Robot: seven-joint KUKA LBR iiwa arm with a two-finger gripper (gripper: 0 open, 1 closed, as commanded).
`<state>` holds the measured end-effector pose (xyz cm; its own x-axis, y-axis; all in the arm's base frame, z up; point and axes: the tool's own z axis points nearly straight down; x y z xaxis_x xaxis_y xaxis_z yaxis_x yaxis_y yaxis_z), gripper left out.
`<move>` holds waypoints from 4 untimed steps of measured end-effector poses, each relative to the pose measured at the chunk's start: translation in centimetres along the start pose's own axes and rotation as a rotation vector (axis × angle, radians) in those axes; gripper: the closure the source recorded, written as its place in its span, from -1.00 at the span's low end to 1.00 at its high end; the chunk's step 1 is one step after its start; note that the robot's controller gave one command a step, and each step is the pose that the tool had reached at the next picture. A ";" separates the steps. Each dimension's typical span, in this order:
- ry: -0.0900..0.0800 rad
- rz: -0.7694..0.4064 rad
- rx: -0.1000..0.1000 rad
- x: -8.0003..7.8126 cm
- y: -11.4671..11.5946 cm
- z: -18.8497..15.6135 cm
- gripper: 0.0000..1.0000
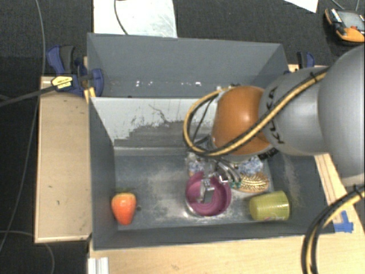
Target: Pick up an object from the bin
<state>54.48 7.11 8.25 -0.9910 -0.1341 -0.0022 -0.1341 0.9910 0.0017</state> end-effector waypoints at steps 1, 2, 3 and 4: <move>-0.004 -0.160 0.000 -0.3 -2.0 -0.2 -1.00; -0.002 0.039 -0.001 2.4 -1.3 -0.6 -1.00; -0.008 -0.111 -0.001 0.4 -3.7 -0.4 1.00; -0.007 -0.109 -0.001 0.4 -3.8 -0.4 1.00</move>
Offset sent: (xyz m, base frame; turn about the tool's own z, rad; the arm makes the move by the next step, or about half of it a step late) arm -0.0224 -0.0167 0.0055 0.0394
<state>54.54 3.33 8.68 -0.9705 -0.2408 -0.0099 -0.2408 0.9706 0.0022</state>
